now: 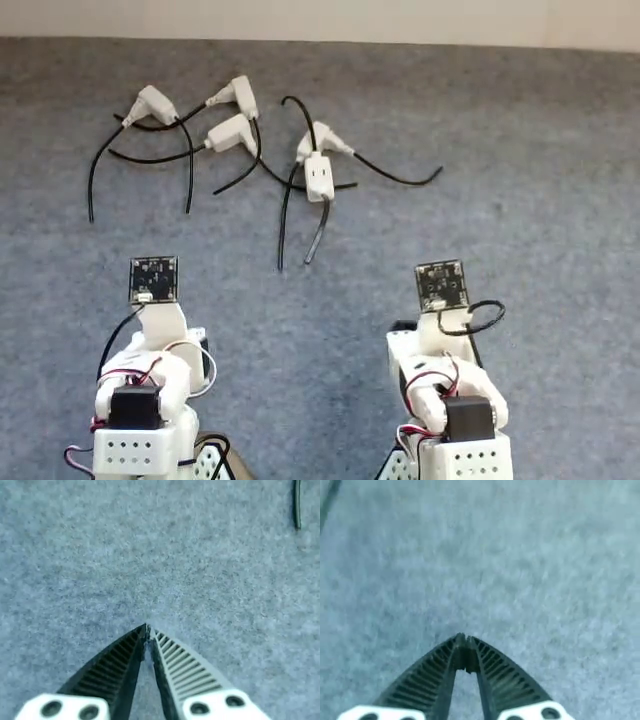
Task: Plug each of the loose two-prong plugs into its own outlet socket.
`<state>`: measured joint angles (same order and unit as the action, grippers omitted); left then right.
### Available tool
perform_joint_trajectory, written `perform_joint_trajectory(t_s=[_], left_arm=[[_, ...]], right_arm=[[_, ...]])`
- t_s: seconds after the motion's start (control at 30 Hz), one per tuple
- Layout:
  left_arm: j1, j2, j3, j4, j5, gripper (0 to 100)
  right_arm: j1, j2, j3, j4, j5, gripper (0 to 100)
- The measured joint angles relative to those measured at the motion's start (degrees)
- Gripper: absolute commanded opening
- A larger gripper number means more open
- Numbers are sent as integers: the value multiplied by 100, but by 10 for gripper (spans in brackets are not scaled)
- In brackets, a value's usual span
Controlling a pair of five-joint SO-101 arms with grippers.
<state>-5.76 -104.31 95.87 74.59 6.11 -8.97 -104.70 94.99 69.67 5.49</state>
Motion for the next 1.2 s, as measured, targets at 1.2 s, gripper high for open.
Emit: perform_joint_trajectory(t_s=[1.2], left_arm=[[0, 0, 18, 114, -18, 28]], right_arm=[[35, 0, 0, 149, 9, 7]])
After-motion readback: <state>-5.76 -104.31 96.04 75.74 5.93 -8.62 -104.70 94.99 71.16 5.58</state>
